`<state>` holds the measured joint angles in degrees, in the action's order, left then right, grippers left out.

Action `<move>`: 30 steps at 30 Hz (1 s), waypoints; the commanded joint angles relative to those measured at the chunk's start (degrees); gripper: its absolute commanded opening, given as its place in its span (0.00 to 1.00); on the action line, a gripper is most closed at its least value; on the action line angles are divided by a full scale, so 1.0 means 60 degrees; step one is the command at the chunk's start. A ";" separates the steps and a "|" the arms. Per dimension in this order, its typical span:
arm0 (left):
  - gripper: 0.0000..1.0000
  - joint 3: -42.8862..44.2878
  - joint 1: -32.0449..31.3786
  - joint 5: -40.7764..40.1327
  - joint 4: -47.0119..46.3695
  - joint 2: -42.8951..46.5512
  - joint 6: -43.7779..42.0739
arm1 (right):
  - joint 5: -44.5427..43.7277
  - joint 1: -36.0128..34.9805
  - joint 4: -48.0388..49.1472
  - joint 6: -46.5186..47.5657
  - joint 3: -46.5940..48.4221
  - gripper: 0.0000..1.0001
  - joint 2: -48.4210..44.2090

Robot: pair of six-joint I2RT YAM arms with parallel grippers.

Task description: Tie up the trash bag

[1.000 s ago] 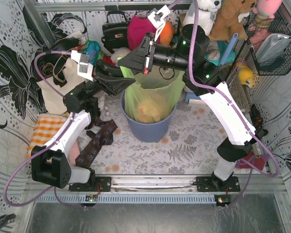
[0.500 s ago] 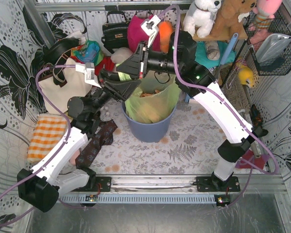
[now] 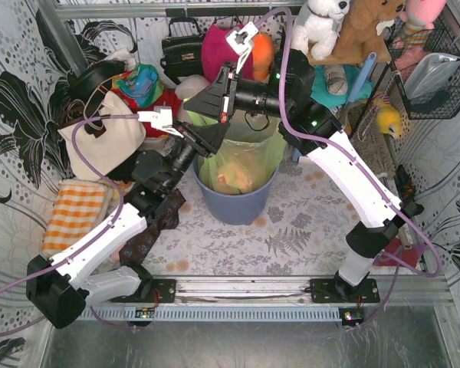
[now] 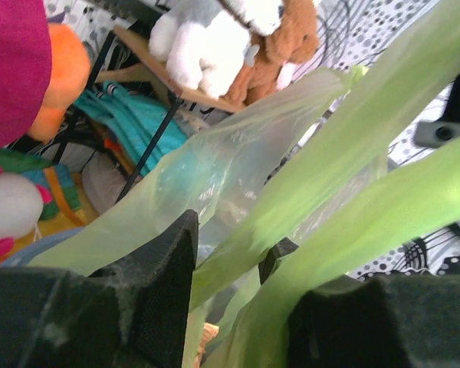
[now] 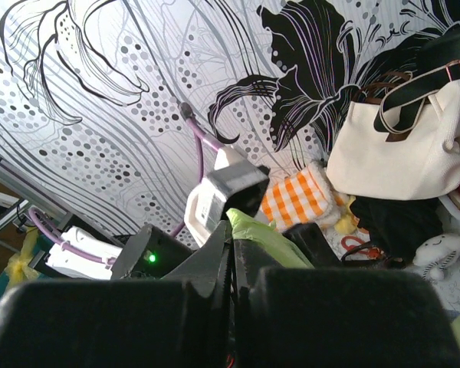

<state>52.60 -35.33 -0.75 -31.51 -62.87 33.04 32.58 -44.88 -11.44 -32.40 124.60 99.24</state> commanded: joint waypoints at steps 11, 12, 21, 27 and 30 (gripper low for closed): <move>0.10 -0.0267 -0.0696 -0.0731 -0.0111 0.0273 -0.1379 | -0.0164 -0.0049 0.0077 0.0184 0.0049 0.06 -0.0871; 0.08 -0.0314 -0.0702 -0.0525 -0.0202 0.0317 -0.1482 | -0.0327 -0.0049 -0.0244 0.0390 0.0114 0.18 -0.0991; 0.03 -0.0632 -0.0692 -0.0048 -0.0466 0.0499 -0.1549 | -0.4003 -0.0049 -0.2812 0.2082 0.0459 0.63 -0.2474; 0.03 -0.0622 -0.0700 -0.0067 -0.0451 0.0581 -0.1552 | -0.7678 -0.0012 -0.5672 0.3111 0.2591 0.64 -0.1545; 0.03 -0.0624 -0.0703 -0.0041 -0.0422 0.0631 -0.1553 | -0.8382 0.0305 -0.6522 0.3346 0.3563 0.64 -0.0897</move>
<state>49.08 -39.33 -1.63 -30.81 -60.51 24.91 -4.73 -44.82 -38.50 -16.73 141.01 88.25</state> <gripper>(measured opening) 0.035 0.641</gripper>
